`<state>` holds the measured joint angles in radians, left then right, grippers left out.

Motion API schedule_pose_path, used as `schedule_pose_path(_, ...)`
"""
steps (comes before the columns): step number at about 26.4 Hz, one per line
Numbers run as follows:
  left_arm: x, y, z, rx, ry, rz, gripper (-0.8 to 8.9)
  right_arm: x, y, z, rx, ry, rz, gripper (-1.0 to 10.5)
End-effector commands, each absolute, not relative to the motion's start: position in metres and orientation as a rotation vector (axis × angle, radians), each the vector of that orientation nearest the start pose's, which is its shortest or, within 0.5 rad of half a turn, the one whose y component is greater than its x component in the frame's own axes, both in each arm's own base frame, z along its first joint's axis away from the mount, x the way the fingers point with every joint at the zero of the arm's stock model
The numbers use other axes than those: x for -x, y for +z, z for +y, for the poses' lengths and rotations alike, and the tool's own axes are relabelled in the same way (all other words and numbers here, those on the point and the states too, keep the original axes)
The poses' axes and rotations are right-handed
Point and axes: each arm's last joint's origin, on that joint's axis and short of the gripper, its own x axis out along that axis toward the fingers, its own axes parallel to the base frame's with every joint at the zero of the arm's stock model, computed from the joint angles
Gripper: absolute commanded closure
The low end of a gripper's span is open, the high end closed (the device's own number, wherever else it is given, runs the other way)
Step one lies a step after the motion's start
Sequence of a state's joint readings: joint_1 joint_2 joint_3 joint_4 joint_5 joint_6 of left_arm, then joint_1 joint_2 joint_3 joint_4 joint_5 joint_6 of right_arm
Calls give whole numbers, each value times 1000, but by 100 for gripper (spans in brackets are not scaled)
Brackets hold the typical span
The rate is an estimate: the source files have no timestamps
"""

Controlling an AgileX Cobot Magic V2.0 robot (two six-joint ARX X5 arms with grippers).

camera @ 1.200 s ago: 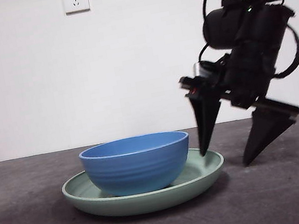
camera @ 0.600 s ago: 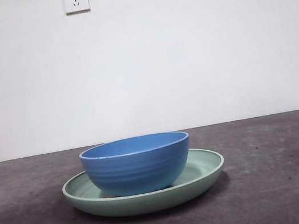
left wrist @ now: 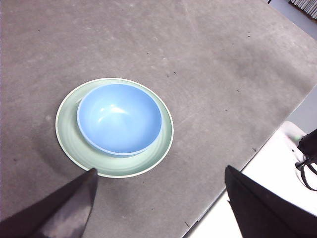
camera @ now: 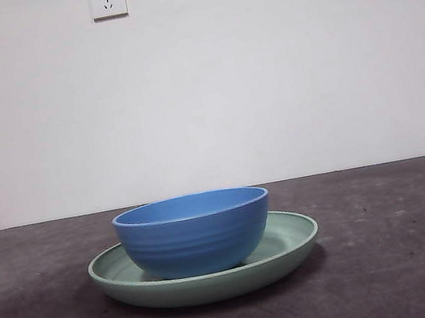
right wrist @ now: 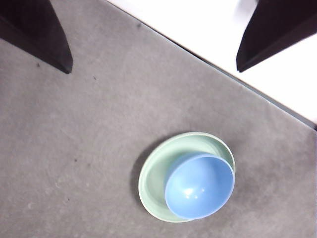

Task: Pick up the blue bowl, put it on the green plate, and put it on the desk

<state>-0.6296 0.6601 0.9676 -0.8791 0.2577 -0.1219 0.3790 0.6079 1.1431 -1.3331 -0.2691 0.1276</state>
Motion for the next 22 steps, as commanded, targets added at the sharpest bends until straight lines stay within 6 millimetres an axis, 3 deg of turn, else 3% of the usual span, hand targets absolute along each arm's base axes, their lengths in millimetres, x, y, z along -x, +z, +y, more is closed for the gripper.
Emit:
schedule_pose_path(1,-82,350,-70,7,-834,609,409,-42,364,26,-75,581,877,396)
schedule_pose_path(2,-82,350,-70,7,-834,610,415,-43,364,26,-77,581,876,406)
schedule_pose_path(3,-82,350,-70,7,-833,610,467,-43,364,26,-79,581,874,522)
schedule_pose_path(5,-82,350,-70,7,-834,611,720,-43,364,26,-79,581,872,911)
schedule_pose_path(6,-82,350,-70,8,-833,610,798,-43,365,26,-80,580,867,922)
schedule_pose_path(22,-82,350,-70,7,-834,609,786,-44,366,27,-89,607,846,902)
